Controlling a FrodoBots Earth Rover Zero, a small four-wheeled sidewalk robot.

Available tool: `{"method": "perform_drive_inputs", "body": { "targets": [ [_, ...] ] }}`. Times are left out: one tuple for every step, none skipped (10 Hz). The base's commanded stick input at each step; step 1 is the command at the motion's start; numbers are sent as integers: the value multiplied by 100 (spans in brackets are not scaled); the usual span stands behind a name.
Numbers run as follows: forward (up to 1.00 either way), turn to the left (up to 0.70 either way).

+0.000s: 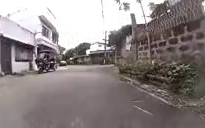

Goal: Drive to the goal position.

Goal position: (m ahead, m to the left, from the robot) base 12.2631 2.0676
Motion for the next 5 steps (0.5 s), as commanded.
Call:
{"method": "perform_drive_inputs", "body": {
  "targets": [
    [70, 0],
    [70, 0],
    [70, 0],
    [70, 0],
    [70, 0]
  ]
}}
